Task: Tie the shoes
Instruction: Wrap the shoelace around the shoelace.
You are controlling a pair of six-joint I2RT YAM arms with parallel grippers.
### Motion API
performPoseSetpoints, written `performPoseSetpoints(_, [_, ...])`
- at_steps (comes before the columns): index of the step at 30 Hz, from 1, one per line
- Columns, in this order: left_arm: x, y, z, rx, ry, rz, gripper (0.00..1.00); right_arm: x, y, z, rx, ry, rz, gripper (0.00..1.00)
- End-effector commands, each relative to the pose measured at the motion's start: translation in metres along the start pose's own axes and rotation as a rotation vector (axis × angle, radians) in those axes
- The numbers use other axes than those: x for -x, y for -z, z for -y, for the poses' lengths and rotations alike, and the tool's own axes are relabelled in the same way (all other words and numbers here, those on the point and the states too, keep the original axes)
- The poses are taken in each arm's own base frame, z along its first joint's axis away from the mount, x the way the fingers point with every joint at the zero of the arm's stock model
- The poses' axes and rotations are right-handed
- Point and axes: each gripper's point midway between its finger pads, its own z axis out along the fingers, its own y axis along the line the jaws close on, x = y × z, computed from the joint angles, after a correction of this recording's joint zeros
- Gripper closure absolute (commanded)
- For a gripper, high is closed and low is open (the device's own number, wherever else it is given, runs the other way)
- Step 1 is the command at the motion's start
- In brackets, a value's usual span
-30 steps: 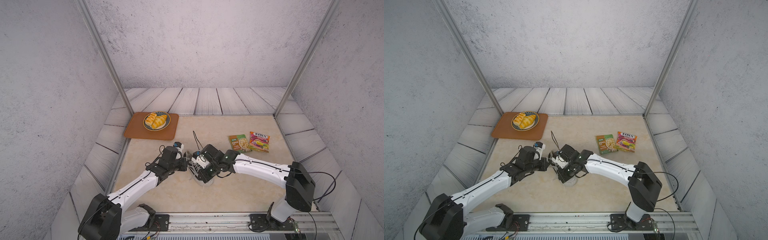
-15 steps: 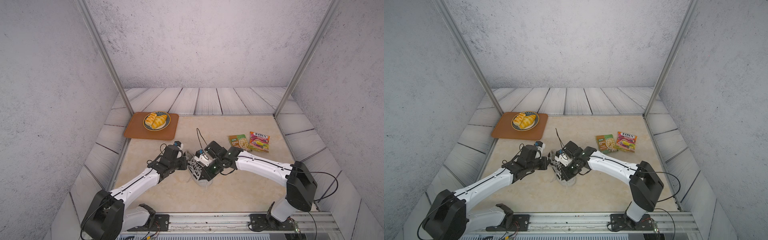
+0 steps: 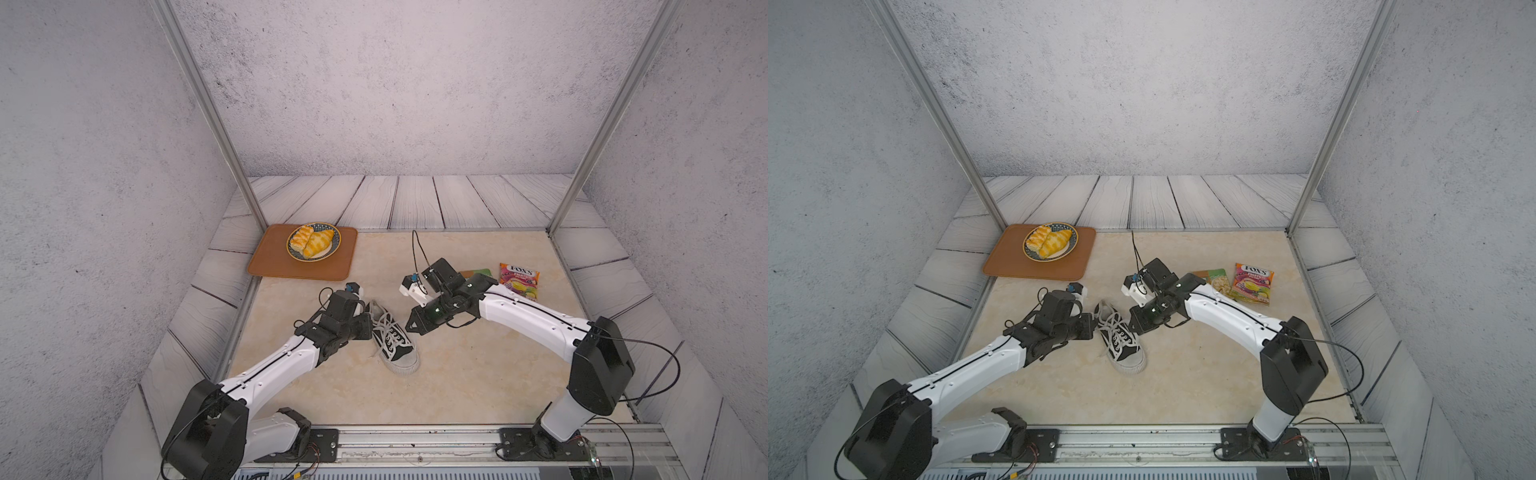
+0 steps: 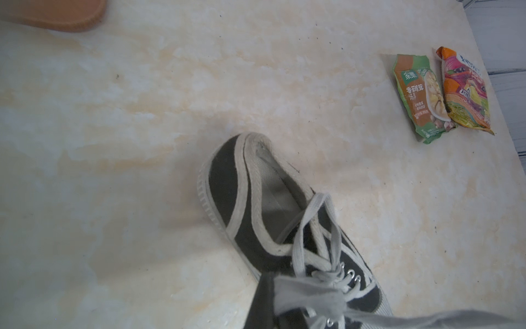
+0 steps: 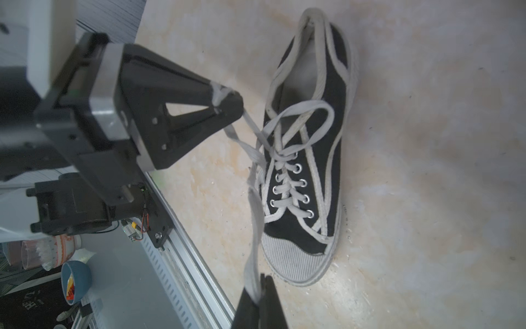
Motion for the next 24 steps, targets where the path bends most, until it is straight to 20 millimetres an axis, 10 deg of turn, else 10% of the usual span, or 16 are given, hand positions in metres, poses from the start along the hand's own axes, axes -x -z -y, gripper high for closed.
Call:
performPoseSetpoints(1, [0.011,0.005,0.000,0.007,0.014,0.032,0.88,0.001,-0.013,0.003,0.019,-0.013,-0.043,1.00])
performPoseSetpoints(24, [-0.008,0.043,0.005,-0.129,0.163,0.146,0.57,0.018,-0.035,0.025,0.036,-0.084,-0.068,1.00])
